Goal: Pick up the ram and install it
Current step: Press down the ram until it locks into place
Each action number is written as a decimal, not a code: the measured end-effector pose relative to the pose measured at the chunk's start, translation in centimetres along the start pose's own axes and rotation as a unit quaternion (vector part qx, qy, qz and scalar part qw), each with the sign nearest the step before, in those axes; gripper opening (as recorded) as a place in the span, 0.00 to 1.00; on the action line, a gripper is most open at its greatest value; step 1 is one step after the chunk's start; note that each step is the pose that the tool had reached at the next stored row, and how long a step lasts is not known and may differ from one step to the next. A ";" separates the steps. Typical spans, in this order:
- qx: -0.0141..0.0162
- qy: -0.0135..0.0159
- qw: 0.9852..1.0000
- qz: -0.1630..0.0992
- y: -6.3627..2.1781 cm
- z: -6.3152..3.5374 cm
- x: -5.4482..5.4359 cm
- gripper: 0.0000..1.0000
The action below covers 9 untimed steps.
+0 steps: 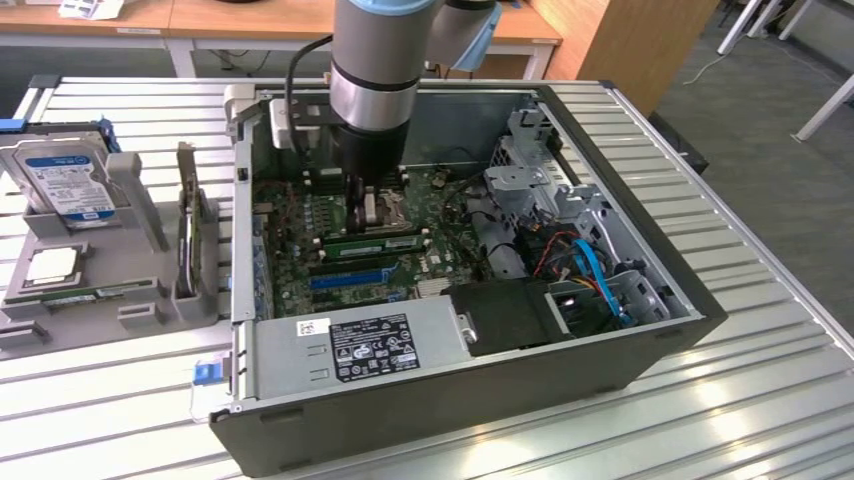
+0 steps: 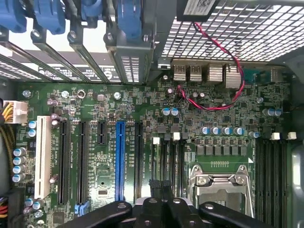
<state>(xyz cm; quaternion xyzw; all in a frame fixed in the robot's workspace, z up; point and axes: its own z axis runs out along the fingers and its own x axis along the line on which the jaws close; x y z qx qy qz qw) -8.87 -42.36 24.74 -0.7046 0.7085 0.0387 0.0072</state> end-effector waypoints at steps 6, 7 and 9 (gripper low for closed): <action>0.000 0.001 1.000 0.000 0.04 -0.74 0.0 0.10; 0.000 0.001 1.000 0.000 0.04 -0.87 -0.1 0.10; 0.000 0.001 1.000 0.000 0.05 -1.08 -0.1 0.10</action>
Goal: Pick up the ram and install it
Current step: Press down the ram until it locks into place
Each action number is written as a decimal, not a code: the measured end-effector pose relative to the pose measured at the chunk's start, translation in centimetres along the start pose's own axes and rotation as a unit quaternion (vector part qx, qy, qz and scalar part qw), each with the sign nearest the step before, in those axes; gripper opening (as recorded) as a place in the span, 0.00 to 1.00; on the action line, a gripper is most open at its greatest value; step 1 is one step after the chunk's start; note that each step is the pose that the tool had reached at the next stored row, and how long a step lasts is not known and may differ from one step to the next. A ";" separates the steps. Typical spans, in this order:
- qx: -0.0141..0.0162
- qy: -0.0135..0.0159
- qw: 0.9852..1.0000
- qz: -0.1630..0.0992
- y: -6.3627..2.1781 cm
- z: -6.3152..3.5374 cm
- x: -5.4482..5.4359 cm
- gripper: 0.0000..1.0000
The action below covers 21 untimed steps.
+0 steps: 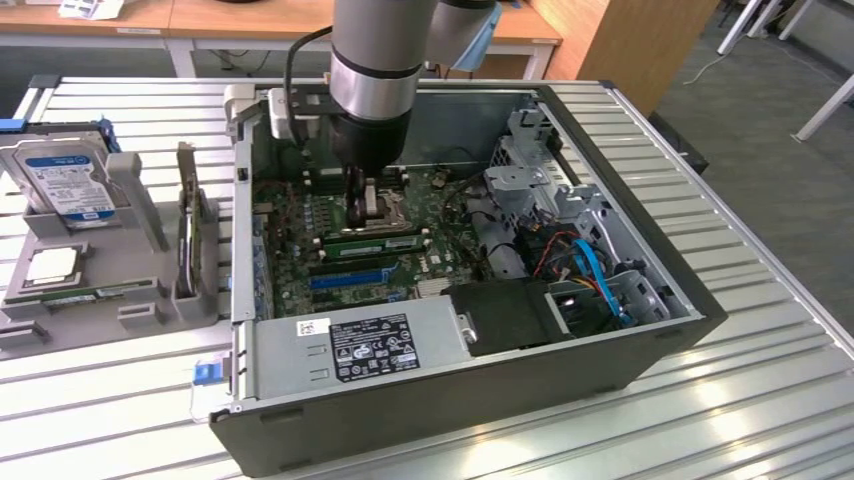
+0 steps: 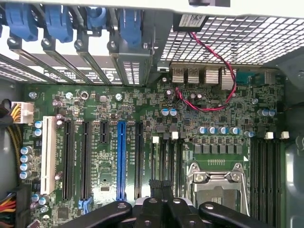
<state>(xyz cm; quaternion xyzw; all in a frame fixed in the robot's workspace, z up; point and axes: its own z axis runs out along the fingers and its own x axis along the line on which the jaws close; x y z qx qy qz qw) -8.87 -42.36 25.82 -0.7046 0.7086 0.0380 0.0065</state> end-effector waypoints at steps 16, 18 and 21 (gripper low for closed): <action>-0.001 0.000 1.000 0.000 -0.94 -0.05 0.0 0.10; -0.001 0.000 1.000 0.000 -1.21 -0.06 0.0 0.10; -0.002 0.001 1.000 0.000 -1.65 -0.08 0.0 0.10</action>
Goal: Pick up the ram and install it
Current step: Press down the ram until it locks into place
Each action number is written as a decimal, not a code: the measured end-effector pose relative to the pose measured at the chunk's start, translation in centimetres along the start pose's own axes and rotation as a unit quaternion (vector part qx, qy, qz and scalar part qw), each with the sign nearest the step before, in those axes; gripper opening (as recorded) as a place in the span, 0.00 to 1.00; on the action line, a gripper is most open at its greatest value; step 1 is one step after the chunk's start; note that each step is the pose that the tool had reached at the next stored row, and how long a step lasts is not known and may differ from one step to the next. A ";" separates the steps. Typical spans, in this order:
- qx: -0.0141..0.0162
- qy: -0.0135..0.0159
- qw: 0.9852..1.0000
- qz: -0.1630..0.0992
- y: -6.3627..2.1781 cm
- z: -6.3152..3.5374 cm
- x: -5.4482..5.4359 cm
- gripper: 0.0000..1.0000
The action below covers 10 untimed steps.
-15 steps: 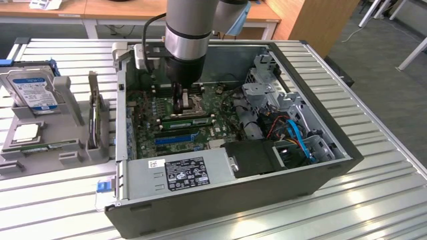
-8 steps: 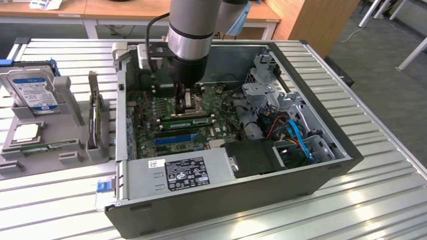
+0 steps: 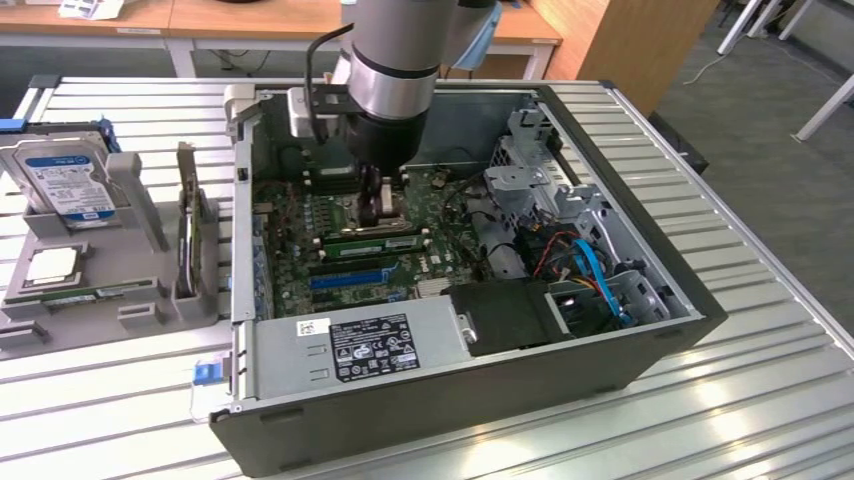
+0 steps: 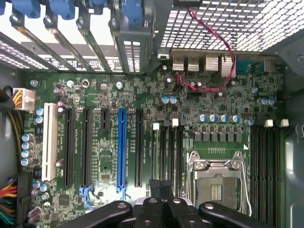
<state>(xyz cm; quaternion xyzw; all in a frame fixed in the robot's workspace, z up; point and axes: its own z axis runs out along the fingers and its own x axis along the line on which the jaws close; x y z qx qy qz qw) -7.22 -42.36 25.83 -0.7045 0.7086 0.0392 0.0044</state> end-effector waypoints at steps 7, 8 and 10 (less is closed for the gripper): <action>-0.003 0.000 1.000 0.000 -0.99 -0.05 0.0 0.10; -0.003 0.000 1.000 0.000 -1.13 -0.06 0.0 0.10; -0.004 0.001 1.000 0.000 -1.37 -0.07 0.0 0.10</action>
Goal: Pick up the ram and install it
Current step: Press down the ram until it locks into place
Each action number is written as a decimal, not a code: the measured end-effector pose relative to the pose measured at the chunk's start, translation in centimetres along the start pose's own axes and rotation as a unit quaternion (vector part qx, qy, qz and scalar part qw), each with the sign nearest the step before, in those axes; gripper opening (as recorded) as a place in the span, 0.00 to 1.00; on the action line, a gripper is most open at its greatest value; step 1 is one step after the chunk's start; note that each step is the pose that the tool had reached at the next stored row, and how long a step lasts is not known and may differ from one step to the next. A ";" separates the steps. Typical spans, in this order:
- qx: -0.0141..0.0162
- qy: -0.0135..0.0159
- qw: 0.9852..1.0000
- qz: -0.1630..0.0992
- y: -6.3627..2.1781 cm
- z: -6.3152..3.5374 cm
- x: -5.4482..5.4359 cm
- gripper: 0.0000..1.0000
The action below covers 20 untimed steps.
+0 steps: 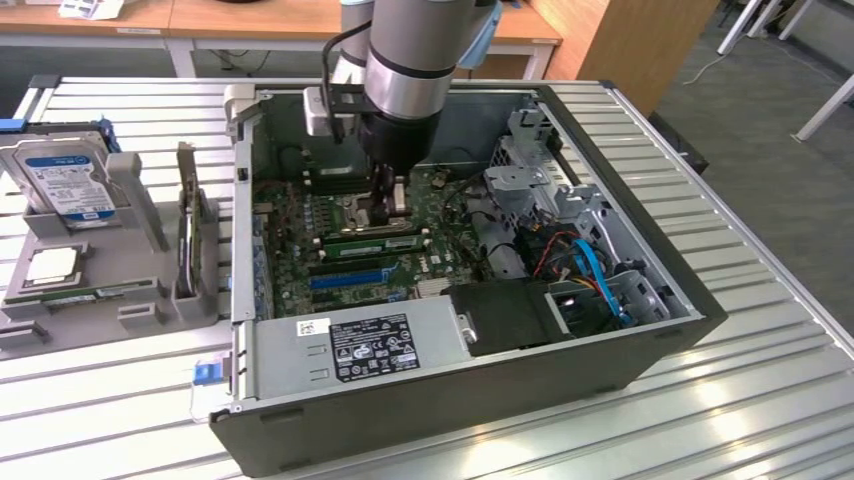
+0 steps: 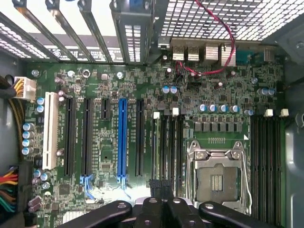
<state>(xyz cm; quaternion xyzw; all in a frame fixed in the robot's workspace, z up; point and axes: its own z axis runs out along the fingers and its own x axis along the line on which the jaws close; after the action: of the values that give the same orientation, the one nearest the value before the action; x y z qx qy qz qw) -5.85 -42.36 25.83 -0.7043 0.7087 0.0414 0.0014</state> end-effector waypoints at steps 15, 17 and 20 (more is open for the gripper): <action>-0.001 0.000 1.000 0.000 -0.53 -0.03 0.0 0.10; -0.001 0.000 1.000 0.000 -0.53 -0.03 0.0 0.10; -0.001 0.000 1.000 0.000 -0.53 -0.03 0.0 0.10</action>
<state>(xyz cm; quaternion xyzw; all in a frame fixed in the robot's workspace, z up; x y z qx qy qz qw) -5.32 -42.36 25.83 -0.7043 0.7087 0.0421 0.0007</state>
